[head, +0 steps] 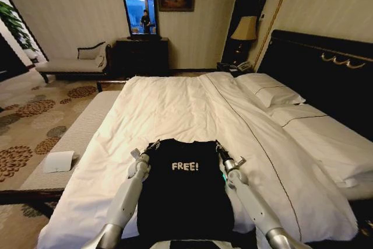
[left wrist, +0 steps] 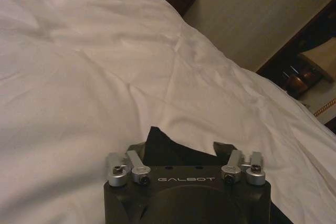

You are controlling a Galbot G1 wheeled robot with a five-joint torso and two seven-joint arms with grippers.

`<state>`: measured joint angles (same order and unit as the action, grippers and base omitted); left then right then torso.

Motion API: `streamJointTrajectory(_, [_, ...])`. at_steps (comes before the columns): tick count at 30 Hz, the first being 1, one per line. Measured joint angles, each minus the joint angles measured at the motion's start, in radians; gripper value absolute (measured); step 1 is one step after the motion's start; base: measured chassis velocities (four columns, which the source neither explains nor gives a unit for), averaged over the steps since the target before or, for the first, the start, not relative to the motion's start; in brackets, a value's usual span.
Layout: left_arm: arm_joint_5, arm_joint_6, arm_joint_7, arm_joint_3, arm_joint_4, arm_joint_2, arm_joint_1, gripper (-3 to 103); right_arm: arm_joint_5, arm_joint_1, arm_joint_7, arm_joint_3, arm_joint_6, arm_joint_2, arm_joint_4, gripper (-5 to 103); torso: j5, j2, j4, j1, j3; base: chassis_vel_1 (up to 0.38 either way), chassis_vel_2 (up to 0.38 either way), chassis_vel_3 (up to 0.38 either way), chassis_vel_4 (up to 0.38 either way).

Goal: Fold the clothes on the bed.

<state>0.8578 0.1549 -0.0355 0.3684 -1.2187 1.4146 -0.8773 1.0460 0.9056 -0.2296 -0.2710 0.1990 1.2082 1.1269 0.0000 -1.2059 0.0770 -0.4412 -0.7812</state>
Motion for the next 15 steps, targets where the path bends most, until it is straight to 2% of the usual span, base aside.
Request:
streamJointTrajectory(3, [0.000,-0.002,0.001,0.002,-0.001,0.000,-0.004,69,-0.002,0.001,0.001,0.000,0.000,-0.001,0.003,0,0.0000,0.000,0.0000,0.000,0.000,0.000,0.000,0.000,0.000])
streamJointTrajectory(5, [-0.011,-0.011,0.008,0.007,0.004,0.001,-0.006,58,-0.004,0.003,0.005,0.000,0.001,-0.005,0.011,0,0.0000,0.000,0.0000,0.000,0.000,0.000,0.000,0.000,0.000])
streamJointTrajectory(6, [-0.011,-0.011,0.008,0.007,0.004,0.001,-0.006,58,-0.004,0.003,0.005,0.000,0.001,-0.005,0.011,0,0.0000,0.000,0.0000,0.000,0.000,0.000,0.000,0.000,0.000])
streamJointTrajectory(11, [-0.015,-0.016,0.017,0.016,0.011,0.008,-0.009,31,-0.008,0.001,0.010,0.004,0.001,-0.013,0.015,0,0.0000,0.000,0.0000,0.000,0.000,0.000,0.000,0.000,0.000])
streamJointTrajectory(13, [-0.015,-0.017,0.018,0.017,0.013,0.008,-0.009,31,-0.008,0.001,0.012,0.005,0.001,-0.014,0.017,0,0.0000,0.000,0.0000,0.000,0.000,0.000,0.000,0.000,0.000])
streamJointTrajectory(15, [-0.015,-0.022,0.024,0.020,0.019,0.008,-0.009,20,-0.003,0.003,0.021,0.007,0.000,-0.016,0.028,0,-0.0001,0.000,0.0000,0.000,0.000,0.000,0.000,0.000,0.000])
